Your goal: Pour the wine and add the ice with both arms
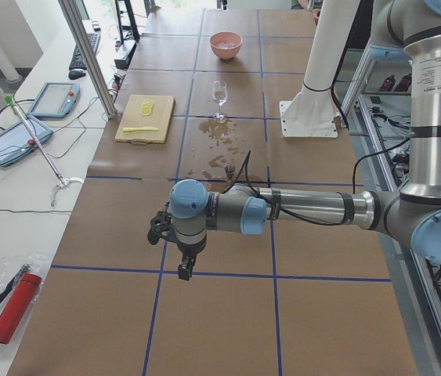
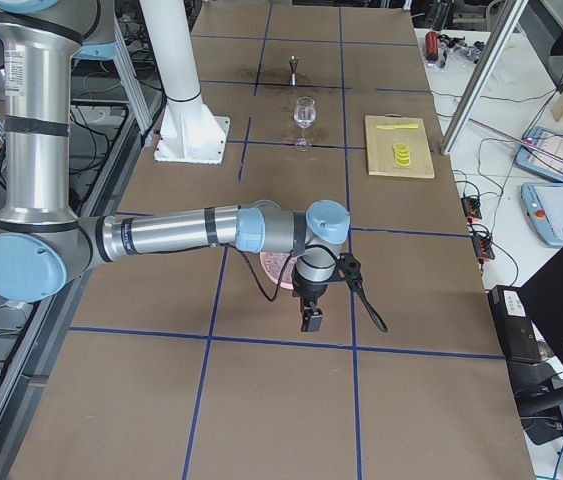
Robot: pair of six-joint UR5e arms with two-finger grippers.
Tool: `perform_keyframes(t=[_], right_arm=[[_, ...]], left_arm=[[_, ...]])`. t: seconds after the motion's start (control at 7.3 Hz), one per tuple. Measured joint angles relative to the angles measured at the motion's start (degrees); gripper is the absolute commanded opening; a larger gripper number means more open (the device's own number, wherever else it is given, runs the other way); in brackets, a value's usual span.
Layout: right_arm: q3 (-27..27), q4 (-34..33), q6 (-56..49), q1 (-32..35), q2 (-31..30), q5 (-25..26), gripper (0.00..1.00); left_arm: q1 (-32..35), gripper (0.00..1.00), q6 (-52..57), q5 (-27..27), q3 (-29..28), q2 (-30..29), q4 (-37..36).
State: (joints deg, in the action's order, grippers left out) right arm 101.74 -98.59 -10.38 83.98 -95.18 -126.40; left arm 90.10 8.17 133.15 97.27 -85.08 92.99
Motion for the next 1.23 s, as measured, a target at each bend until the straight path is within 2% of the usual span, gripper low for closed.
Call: perform_keyframes(t=[0.27, 0.82, 1.23], right_arm=[[-1.4, 2.7, 0.0, 0.7, -0.8, -0.6, 1.00], [-1.5, 3.2, -0.1, 0.8, -1.3, -0.9, 1.00], [-1.6, 3.4, -0.1, 0.8, -1.3, -1.3, 1.00]], left_arm=[[0.0, 1.00, -0.1, 0.0, -0.1, 0.0, -0.1], [0.0, 1.00, -0.1, 0.0, 0.5, 0.2, -5.7], [0.0, 1.00, 0.0, 0.0, 0.6, 0.2, -5.9]])
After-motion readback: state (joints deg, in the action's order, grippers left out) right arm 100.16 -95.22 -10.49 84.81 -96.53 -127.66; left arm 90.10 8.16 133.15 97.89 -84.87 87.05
